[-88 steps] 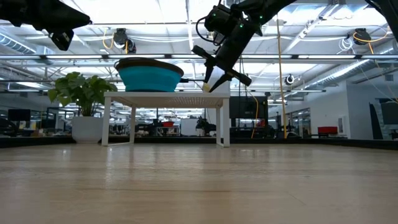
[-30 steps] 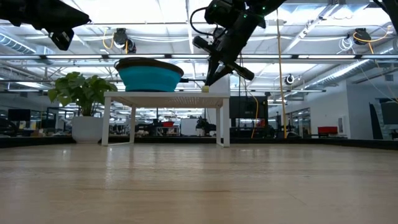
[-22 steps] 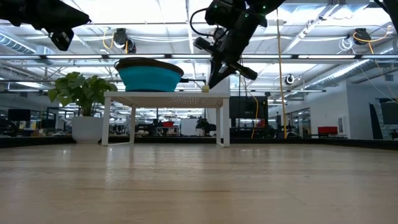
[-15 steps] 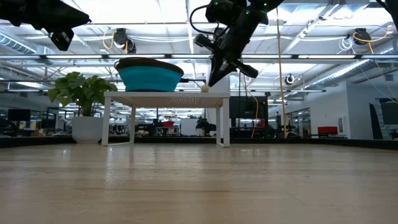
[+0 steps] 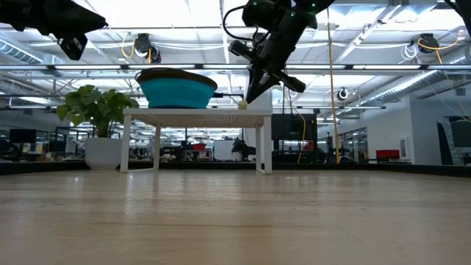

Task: Pick & Place Fruit
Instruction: Put the yellow table knife on the shelf

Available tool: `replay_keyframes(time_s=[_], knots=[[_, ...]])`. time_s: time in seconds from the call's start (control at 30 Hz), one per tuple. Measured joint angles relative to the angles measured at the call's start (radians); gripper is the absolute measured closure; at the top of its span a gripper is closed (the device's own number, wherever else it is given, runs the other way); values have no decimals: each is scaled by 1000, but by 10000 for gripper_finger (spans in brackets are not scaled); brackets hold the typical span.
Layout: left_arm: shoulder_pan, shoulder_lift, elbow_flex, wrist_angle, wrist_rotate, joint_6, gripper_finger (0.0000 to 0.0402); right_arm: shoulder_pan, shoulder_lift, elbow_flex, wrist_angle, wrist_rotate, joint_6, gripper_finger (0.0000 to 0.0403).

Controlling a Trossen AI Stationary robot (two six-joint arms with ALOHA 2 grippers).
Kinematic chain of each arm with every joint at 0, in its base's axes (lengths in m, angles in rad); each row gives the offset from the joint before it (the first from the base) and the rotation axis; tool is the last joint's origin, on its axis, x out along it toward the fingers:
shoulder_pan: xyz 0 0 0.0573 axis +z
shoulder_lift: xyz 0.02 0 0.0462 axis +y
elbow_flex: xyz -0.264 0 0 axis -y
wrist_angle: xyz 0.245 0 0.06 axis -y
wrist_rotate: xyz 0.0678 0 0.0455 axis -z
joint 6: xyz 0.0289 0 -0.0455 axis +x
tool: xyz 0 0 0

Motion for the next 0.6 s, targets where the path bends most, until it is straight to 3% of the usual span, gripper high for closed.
replay_keyframes(time_s=[0.6], knots=[[0, 0, 0, 0, 0, 0, 382, 7, 0, 0, 19, 1, 23, 402]])
